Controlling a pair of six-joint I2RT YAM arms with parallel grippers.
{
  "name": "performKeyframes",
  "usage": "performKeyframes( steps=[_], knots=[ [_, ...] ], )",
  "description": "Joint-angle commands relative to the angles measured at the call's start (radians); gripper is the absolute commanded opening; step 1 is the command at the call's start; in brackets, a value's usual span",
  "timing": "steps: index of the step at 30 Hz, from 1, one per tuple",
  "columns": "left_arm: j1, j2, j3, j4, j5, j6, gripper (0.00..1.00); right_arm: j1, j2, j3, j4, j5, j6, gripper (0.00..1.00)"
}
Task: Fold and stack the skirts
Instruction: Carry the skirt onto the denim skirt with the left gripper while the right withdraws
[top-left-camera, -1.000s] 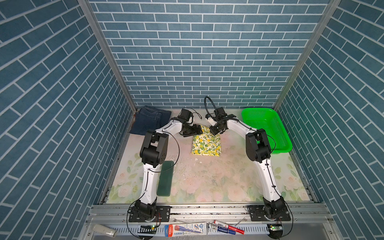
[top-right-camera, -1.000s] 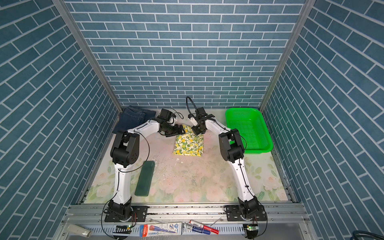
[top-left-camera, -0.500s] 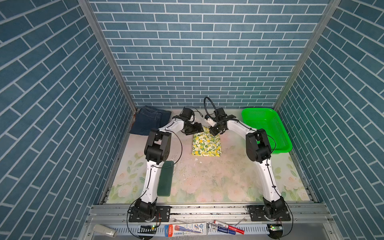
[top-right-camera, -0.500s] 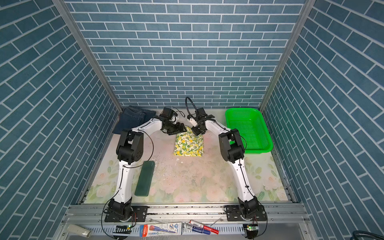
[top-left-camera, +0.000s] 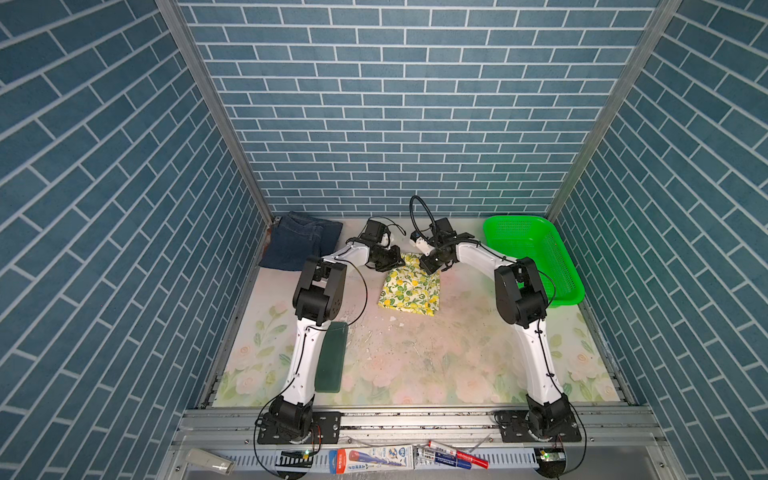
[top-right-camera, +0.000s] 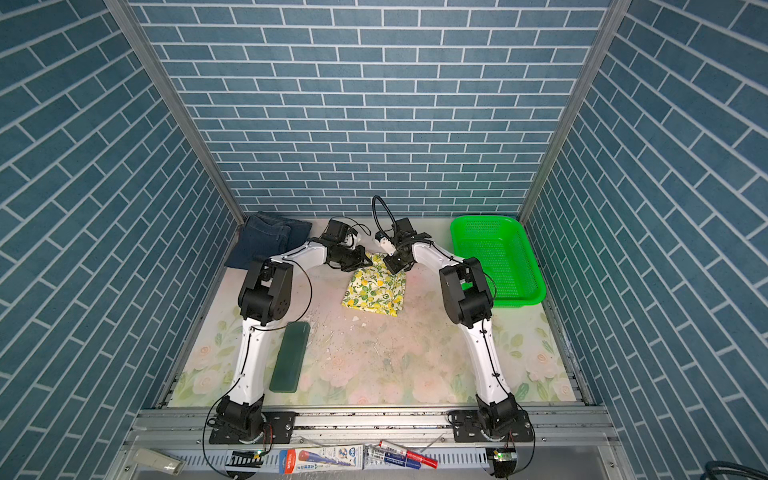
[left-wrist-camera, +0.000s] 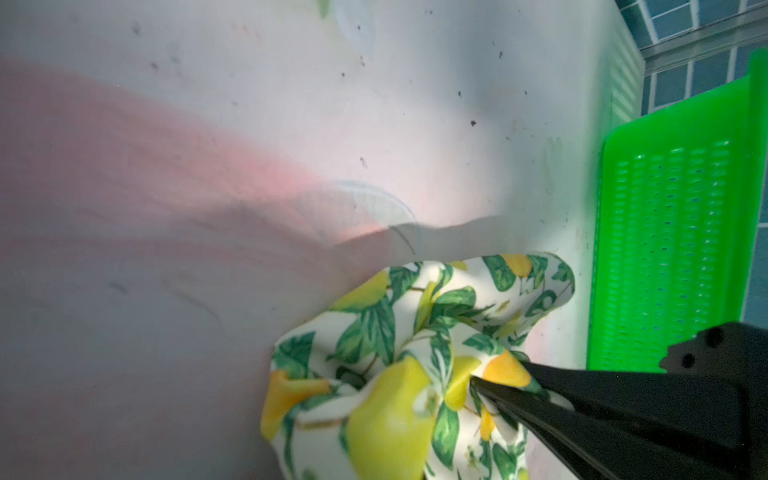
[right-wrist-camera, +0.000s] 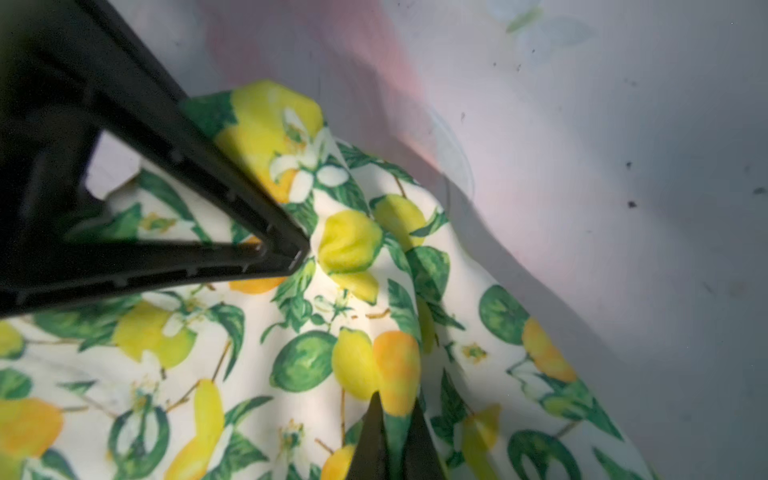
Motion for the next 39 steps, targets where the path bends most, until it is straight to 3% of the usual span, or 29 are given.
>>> performKeyframes(
  steps=[1, 5, 9, 15, 21, 39],
  knots=[
    [-0.007, -0.062, -0.061, 0.067, -0.052, -0.04, 0.0, -0.014, -0.091, -0.105, -0.009, -0.023, 0.055, 0.13],
    [-0.002, -0.177, -0.133, 0.125, -0.133, -0.063, 0.0, -0.049, -0.278, -0.246, 0.116, 0.033, 0.19, 0.56],
    [0.012, -0.278, -0.2, 0.185, -0.221, -0.109, 0.0, -0.052, -0.455, -0.379, 0.204, 0.122, 0.266, 0.69],
    [0.067, -0.403, -0.272, 0.252, -0.352, -0.191, 0.0, -0.05, -0.685, -0.586, 0.325, 0.173, 0.325, 0.73],
    [0.131, -0.49, -0.288, 0.309, -0.468, -0.218, 0.0, -0.045, -0.806, -0.694, 0.372, 0.196, 0.362, 0.73],
    [0.31, -0.45, -0.264, 0.652, -0.667, -0.474, 0.0, -0.032, -0.844, -0.73, 0.382, 0.185, 0.364, 0.73]
  ],
)
